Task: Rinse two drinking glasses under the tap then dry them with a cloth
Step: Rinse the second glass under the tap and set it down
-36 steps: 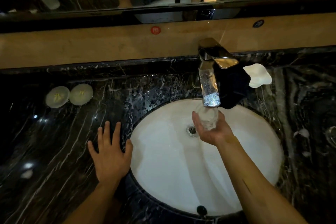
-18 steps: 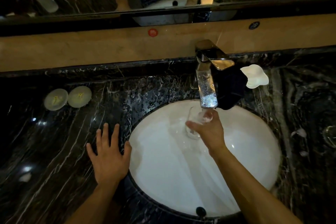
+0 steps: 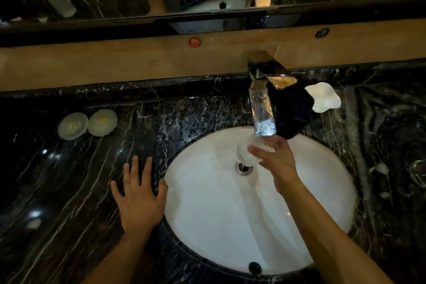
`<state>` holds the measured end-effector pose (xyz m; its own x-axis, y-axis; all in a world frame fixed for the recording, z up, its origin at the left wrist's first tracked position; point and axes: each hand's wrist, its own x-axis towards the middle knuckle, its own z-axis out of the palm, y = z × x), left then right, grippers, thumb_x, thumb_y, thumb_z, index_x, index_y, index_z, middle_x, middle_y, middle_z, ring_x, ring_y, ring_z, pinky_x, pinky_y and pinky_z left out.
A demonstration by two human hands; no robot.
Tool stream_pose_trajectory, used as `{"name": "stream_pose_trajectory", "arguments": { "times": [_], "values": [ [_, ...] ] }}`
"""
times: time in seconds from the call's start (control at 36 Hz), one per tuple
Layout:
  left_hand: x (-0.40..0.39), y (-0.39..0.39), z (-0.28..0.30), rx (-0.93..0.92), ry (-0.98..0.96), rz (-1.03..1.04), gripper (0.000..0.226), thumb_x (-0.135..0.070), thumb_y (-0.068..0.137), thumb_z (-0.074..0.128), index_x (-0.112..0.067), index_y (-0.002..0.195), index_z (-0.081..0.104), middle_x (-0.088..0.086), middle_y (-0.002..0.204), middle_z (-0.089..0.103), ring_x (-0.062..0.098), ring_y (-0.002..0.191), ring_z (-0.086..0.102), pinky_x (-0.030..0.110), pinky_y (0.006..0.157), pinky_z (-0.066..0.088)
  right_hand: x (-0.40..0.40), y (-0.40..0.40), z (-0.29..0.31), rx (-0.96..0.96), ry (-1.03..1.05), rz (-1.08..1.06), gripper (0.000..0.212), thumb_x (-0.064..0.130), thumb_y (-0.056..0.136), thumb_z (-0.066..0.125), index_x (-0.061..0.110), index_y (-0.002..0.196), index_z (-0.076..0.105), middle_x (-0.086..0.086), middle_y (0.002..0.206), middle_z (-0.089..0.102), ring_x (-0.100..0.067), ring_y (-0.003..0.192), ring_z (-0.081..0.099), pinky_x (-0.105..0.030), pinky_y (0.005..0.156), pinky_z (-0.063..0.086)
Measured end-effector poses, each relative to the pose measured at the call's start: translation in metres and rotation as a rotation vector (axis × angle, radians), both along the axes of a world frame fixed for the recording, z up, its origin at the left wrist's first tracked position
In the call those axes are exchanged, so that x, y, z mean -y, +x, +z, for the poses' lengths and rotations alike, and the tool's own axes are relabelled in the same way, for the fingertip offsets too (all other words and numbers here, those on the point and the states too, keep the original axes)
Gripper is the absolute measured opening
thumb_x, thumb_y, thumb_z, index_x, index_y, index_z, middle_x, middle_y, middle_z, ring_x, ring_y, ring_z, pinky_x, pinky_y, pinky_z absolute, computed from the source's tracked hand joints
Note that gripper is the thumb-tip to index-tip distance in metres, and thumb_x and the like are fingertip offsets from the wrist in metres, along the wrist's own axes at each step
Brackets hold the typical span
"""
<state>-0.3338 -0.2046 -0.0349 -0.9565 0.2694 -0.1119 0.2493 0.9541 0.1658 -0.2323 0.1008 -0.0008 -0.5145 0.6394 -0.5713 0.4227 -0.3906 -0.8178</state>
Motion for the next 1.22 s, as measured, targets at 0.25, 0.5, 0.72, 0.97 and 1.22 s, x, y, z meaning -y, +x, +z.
{"name": "stream_pose_trajectory", "arguments": {
  "times": [0.25,0.5,0.72,0.97,1.22],
  "values": [
    [0.001,0.0,-0.001,-0.01,-0.004,0.0,0.072,-0.059,0.091,0.025,-0.03,0.156,0.026,0.004,0.166,0.018,0.025,0.153,0.011,0.063,0.118,0.007,-0.01,0.009,0.006,0.101,0.149,0.308,0.075,0.016,0.062,0.094,0.021,0.124,0.052,0.005,0.12,0.063,-0.019,0.107,0.065,-0.029,0.084,0.054],
    [0.001,0.0,-0.001,-0.009,-0.003,0.003,0.072,-0.06,0.091,0.023,-0.031,0.156,0.025,0.004,0.166,0.017,0.025,0.154,0.009,0.063,0.118,0.007,-0.007,0.0,0.012,0.228,0.333,0.477,0.08,0.027,0.057,0.095,0.022,0.126,0.054,0.012,0.116,0.062,-0.014,0.1,0.061,-0.032,0.087,0.051],
    [0.0,0.001,0.0,-0.003,0.004,0.013,0.073,-0.06,0.089,0.022,-0.032,0.157,0.023,0.003,0.167,0.015,0.023,0.154,0.007,0.062,0.119,0.004,0.006,-0.004,0.021,0.279,0.596,0.353,0.075,0.024,0.066,0.089,0.022,0.129,0.05,0.004,0.112,0.062,-0.016,0.094,0.056,-0.03,0.08,0.047],
    [0.001,0.0,-0.001,0.008,0.001,0.007,0.072,-0.061,0.091,0.023,-0.032,0.157,0.021,0.002,0.167,0.013,0.023,0.154,0.006,0.062,0.119,0.003,-0.003,0.019,0.015,0.011,-0.533,0.03,0.057,0.039,0.069,0.084,0.019,0.118,0.063,-0.009,0.12,0.065,-0.028,0.098,0.067,-0.036,0.077,0.056],
    [0.0,0.001,0.003,0.038,-0.02,-0.007,0.079,-0.066,0.088,0.016,-0.03,0.158,0.021,0.005,0.167,0.013,0.025,0.154,0.006,0.063,0.118,0.004,0.022,0.047,-0.002,-0.093,-1.275,-0.286,0.069,0.057,0.071,0.077,0.013,0.122,0.064,-0.01,0.105,0.069,-0.023,0.081,0.064,-0.03,0.073,0.047]
  ]
}}
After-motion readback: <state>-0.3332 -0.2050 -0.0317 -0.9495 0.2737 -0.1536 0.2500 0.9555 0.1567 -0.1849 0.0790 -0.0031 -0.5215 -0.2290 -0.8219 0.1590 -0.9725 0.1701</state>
